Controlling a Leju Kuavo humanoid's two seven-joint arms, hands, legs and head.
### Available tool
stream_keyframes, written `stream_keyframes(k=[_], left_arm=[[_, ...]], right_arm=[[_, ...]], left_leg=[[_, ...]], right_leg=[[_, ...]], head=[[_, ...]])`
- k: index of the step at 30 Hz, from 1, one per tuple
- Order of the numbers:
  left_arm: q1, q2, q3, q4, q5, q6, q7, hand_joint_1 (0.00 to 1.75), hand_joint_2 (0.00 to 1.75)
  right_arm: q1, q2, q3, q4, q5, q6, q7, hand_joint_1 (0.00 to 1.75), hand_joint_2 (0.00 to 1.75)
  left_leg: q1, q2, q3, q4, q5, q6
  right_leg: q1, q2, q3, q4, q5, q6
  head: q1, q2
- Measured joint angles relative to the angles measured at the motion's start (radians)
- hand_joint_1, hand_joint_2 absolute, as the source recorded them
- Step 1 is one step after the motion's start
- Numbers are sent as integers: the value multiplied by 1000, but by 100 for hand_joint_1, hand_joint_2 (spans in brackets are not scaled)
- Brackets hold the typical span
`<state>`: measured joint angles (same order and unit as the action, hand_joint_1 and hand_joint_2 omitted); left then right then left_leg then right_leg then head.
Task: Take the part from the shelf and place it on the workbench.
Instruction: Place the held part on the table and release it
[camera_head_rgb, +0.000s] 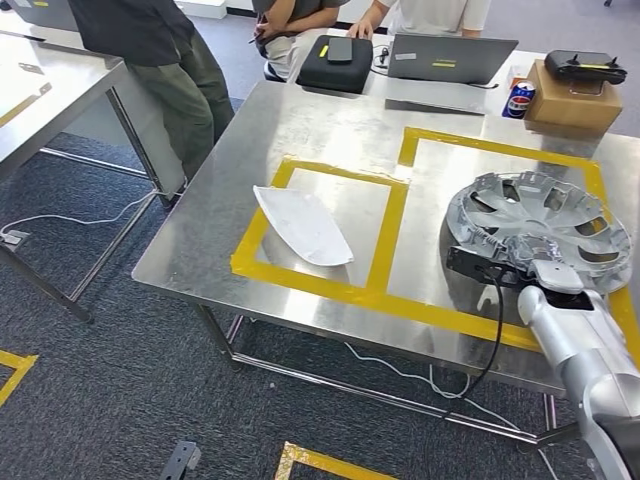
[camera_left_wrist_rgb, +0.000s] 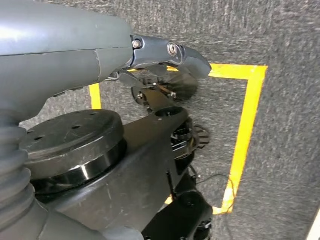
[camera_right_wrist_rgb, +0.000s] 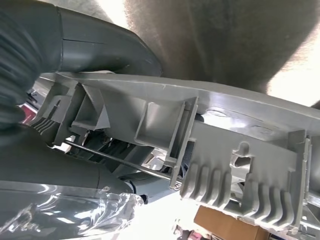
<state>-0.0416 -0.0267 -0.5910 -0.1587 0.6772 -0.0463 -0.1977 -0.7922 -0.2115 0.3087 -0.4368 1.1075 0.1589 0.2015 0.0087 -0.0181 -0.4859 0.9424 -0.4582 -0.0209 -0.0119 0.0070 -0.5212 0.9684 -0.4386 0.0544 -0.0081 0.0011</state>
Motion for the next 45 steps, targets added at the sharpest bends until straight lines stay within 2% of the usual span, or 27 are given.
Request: stream_keyframes(k=[3,7,10,14,16,20,28,32,34,37,39,41,43,45], left_arm=[[0,-1,3,0,-10,-13,-20,0,175],[0,-5,-4,0,-49,-14,-37,0,175],[-3,-9,-14,0,-57,38,-19,0,175],[-4,1,-25,0,-76,245,-55,0,175],[-4,11,-32,0,-86,315,-80,0,175],[-4,30,-39,0,-89,334,-86,0,175],[-3,36,-46,0,-60,354,-67,0,175],[4,42,-46,1,-26,345,-30,0,175],[7,42,-50,3,-38,393,-30,0,175],[9,42,-58,5,-46,455,-38,0,175],[10,41,-60,6,-38,459,-41,0,175],[10,40,-65,7,-36,458,-36,0,175],[9,39,-75,7,-40,453,-23,0,87],[7,37,-87,7,-49,446,-11,0,0]], right_arm=[[7,0,-9,-2,3,4,1,0,0],[28,0,-16,5,14,18,4,0,0],[36,-1,-30,7,-9,11,-24,0,0],[80,-26,-79,-13,-86,-28,-113,0,0],[113,-46,-103,-40,-107,-39,-141,0,0],[145,-69,-131,-72,-115,-40,-150,0,0],[198,-101,-152,-132,-120,-58,-149,0,0],[326,-160,-165,-331,-161,-61,-157,0,0],[428,-194,-186,-498,-165,-99,-156,0,0],[640,-215,-245,-806,-86,-239,-150,0,0],[782,-201,-288,-1002,-23,-359,-176,0,0],[891,-165,-330,-1162,21,-495,-212,0,0],[967,-121,-366,-1283,42,-606,-241,0,0],[1022,-84,-399,-1373,49,-669,-264,0,0]], left_leg=[[0,0,0,0,0,0],[0,0,-2,0,0,0],[0,1,-2,0,0,0],[0,2,-2,0,-1,0],[0,1,-2,0,-1,1],[0,2,-2,0,-1,1],[0,1,-4,0,-1,1],[0,0,-7,0,-1,1],[0,0,-9,0,-2,2],[1,-1,-10,0,-4,3],[1,-1,-11,-1,-6,2],[1,-1,-10,-1,-7,1],[2,-1,-10,-2,-8,0],[2,0,-9,-2,-8,0]], right_leg=[[0,0,0,0,0,0],[0,1,-1,0,1,0],[0,3,-2,0,1,0],[0,3,-2,0,1,0],[0,2,-2,-1,1,0],[1,3,-2,-1,0,0],[0,1,-2,-2,1,0],[0,0,-5,-2,1,0],[0,-1,-7,-2,0,1],[1,-3,-7,-2,-4,1],[1,-3,-8,-1,-6,0],[2,-2,-8,-1,-7,-1],[2,-1,-8,-1,-8,-2],[2,0,-8,-1,-8,-2]], head=[[0,0],[0,0],[0,0],[0,0],[0,0],[0,0],[0,0],[0,0],[0,0],[0,0],[0,0],[0,0],[0,0],[0,0]])
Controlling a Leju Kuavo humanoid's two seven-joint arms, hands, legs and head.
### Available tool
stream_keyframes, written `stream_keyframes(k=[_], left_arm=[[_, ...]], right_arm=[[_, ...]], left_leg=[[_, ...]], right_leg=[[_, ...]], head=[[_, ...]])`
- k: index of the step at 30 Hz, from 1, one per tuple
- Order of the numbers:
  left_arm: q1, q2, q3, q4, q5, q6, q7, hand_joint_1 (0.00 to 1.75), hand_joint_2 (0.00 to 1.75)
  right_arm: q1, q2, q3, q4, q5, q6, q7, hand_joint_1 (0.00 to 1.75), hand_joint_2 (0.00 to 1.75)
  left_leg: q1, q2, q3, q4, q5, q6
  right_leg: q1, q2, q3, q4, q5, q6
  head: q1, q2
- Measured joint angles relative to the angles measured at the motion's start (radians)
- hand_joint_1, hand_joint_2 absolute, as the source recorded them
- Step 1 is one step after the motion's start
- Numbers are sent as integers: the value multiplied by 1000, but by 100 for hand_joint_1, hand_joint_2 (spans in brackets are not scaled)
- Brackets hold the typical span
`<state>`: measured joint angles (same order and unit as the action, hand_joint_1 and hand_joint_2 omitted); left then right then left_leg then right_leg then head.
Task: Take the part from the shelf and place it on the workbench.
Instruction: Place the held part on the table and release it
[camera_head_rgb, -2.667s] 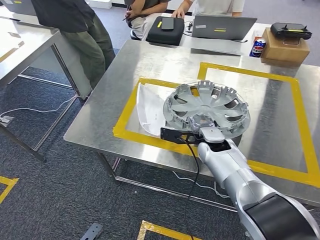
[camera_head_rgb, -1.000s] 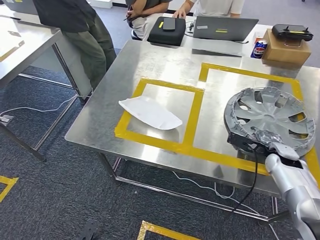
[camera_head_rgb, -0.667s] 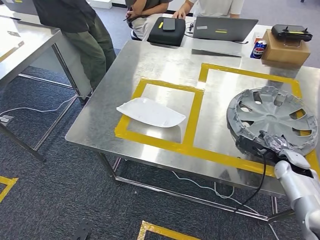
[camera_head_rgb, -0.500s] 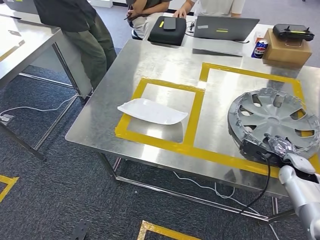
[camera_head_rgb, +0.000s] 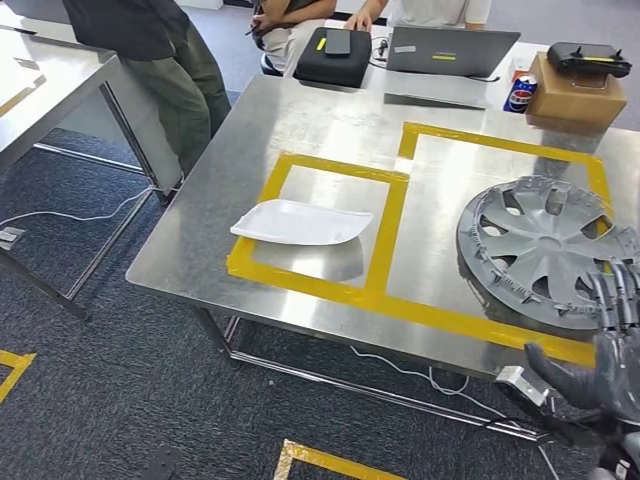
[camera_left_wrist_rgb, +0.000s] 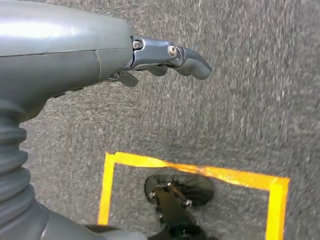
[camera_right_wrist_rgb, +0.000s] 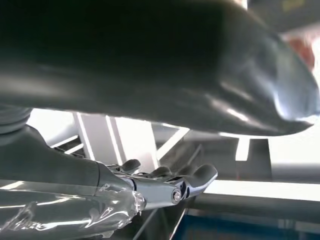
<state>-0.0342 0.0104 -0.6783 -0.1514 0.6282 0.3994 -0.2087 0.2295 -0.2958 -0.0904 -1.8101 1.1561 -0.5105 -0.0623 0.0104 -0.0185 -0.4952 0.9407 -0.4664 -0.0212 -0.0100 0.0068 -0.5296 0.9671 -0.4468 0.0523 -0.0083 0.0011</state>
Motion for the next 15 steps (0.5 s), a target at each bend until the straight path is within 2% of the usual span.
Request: stream_keyframes(k=[6,11,15], left_arm=[[-2,-4,-39,0,-22,-3,8,0,0],[-4,-5,-52,0,-24,-3,8,0,0],[-6,-5,-64,0,-24,-11,5,0,0]], right_arm=[[105,80,-76,-157,12,-77,-47,0,0],[136,113,-105,-209,19,-86,-57,0,0],[145,151,-131,-245,74,-155,-113,0,0]], left_leg=[[-1,1,1,0,0,0],[-1,1,2,0,0,0],[-1,2,2,0,0,0]], right_leg=[[-1,2,0,0,0,1],[-1,2,1,0,1,1],[-1,2,1,0,1,1]], head=[[0,0],[0,0],[0,0]])
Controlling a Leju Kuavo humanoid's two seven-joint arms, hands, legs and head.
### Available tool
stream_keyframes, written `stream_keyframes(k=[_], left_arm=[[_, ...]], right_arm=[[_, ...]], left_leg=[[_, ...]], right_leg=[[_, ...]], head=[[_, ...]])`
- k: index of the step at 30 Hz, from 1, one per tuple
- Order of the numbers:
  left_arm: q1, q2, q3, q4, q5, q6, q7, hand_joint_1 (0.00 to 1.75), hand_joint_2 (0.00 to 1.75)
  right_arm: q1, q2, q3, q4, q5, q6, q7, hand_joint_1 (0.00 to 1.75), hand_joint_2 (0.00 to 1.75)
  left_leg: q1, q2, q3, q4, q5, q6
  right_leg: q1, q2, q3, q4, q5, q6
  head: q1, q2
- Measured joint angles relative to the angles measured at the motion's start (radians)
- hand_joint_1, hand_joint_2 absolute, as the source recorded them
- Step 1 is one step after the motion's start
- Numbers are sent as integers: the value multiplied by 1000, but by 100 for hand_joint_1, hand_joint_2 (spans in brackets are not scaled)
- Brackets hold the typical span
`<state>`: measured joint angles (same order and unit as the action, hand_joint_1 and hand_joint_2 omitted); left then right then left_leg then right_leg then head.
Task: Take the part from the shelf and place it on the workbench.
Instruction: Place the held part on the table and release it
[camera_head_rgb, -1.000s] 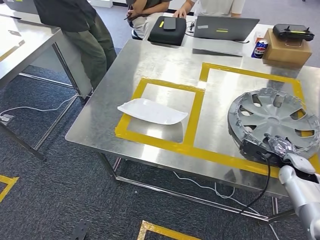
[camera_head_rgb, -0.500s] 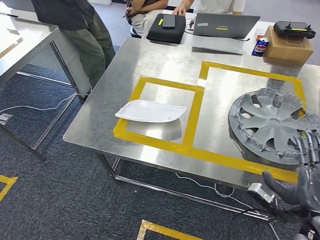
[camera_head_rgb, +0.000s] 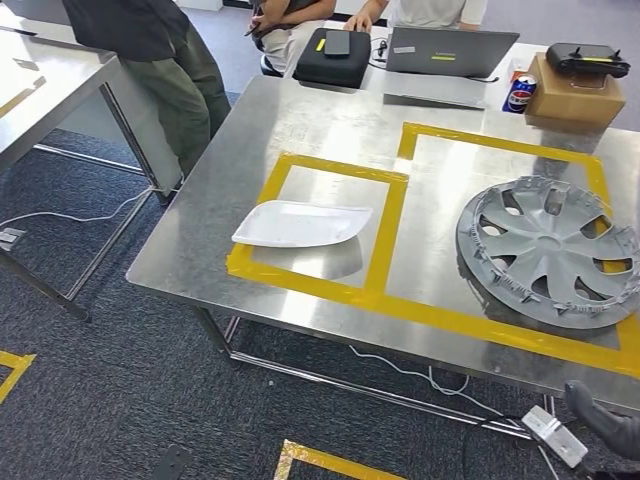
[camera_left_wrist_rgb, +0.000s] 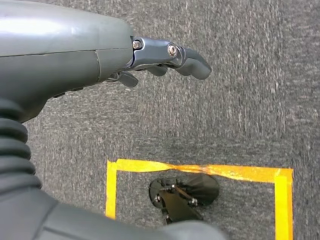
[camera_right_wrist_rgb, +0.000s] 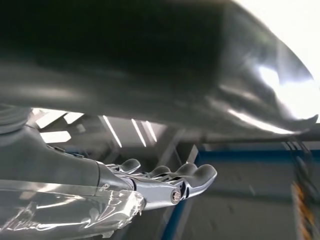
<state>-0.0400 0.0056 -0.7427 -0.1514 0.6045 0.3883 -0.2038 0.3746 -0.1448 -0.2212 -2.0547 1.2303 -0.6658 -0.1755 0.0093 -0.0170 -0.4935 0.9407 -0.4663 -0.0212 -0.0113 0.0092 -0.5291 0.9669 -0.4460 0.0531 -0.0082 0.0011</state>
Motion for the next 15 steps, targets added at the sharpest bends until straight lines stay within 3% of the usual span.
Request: stream_keyframes(k=[3,6,10,12,15], left_arm=[[-1,-1,-3,0,21,-13,2,0,0],[-1,-5,-3,0,46,-22,33,0,0],[4,-12,-4,1,58,-11,45,0,0],[6,-16,-4,1,62,1,10,0,0],[7,-23,-5,2,71,5,-52,0,0]], right_arm=[[-8,66,-30,-50,25,-23,-104,0,0],[-37,158,-82,-107,-35,-25,-223,0,0],[-98,283,-272,-193,-422,-28,-457,0,0],[-126,322,-413,-223,-627,-30,-504,0,0],[-160,360,-632,-235,-813,-33,-517,0,0]], left_leg=[[0,0,0,0,0,0],[0,0,0,0,0,0],[0,1,1,0,0,0],[0,1,1,0,0,0],[-1,1,1,0,-1,2]], right_leg=[[1,0,0,0,0,0],[1,0,0,0,0,0],[1,0,-1,0,0,0],[0,0,0,0,0,0],[-1,1,1,0,-1,0]], head=[[0,0],[0,0],[0,0],[0,0],[0,0]])
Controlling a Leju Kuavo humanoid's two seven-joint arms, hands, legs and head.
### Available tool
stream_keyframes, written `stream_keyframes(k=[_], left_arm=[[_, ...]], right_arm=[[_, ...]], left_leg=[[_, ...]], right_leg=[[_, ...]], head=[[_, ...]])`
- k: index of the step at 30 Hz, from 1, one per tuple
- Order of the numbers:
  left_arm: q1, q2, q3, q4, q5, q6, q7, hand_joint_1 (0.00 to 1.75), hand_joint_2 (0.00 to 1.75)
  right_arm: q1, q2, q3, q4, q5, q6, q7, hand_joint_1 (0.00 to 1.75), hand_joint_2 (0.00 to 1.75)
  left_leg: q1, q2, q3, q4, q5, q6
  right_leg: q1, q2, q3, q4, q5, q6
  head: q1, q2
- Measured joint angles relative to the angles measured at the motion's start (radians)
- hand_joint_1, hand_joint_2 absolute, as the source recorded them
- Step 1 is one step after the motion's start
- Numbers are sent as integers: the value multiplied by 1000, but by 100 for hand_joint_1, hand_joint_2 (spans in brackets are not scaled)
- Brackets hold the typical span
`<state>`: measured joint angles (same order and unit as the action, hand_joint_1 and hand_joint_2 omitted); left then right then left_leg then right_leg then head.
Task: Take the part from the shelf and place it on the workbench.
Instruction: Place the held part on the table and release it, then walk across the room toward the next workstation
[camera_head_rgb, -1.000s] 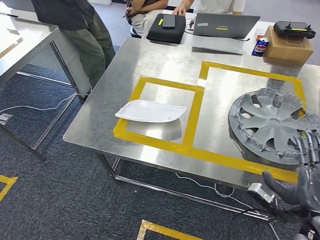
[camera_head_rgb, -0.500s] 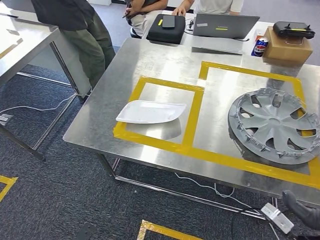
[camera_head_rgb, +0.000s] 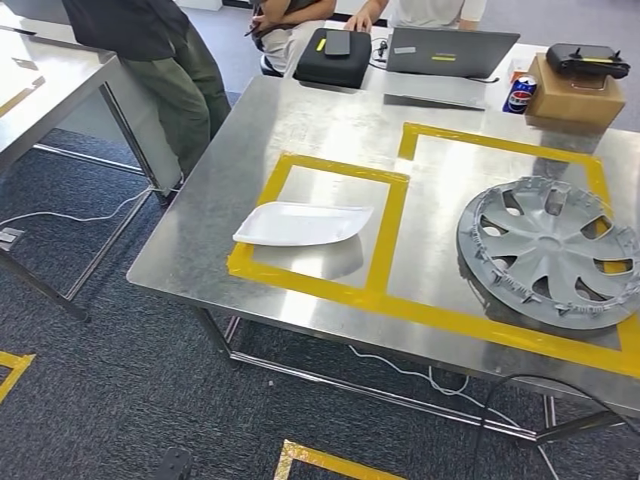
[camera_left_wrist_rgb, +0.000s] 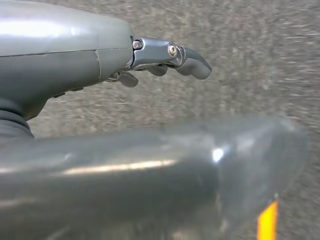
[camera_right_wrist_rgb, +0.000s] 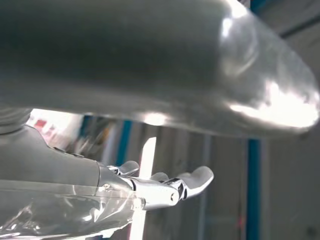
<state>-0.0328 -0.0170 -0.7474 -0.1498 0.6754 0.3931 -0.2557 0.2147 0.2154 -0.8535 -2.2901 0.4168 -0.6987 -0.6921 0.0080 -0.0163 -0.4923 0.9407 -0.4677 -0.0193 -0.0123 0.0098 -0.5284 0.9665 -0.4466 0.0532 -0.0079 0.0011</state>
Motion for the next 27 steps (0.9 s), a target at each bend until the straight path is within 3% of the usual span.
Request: stream_keyframes(k=[3,6,10,15,23,25,27], left_arm=[[0,-7,-10,1,1,-12,-12,0,0],[-1,-11,-30,2,-2,-23,16,0,0],[-2,-12,-49,4,-5,-26,34,0,0],[-3,-12,-60,5,-6,-28,36,0,0],[-3,-12,-68,5,-8,-31,37,0,0],[-4,-12,-69,5,-9,-32,41,0,0],[-5,-12,-70,5,-2,-37,45,0,0]], right_arm=[[-51,35,-223,10,-143,1,2,0,0],[-98,67,-432,69,-237,3,69,0,0],[-119,89,-582,130,-256,3,142,0,0],[-131,102,-660,166,-257,3,145,0,0],[-143,110,-694,189,-243,3,163,0,0],[-167,111,-696,180,-185,3,271,0,0],[-215,112,-698,148,-110,3,481,0,0]], left_leg=[[-1,0,0,0,-1,1],[0,0,1,0,-1,1],[0,1,1,0,-2,0],[1,1,2,0,-2,0],[0,2,2,0,-2,0],[0,3,2,0,-2,0],[0,4,3,0,-2,0]], right_leg=[[-1,0,0,0,0,0],[0,0,1,0,-1,1],[0,1,1,0,-1,1],[0,1,1,0,-1,0],[0,1,3,0,-1,0],[0,3,3,0,-1,0],[0,4,2,0,-1,1]], head=[[0,0],[0,0],[0,0],[0,0],[0,0],[0,0],[0,0]])
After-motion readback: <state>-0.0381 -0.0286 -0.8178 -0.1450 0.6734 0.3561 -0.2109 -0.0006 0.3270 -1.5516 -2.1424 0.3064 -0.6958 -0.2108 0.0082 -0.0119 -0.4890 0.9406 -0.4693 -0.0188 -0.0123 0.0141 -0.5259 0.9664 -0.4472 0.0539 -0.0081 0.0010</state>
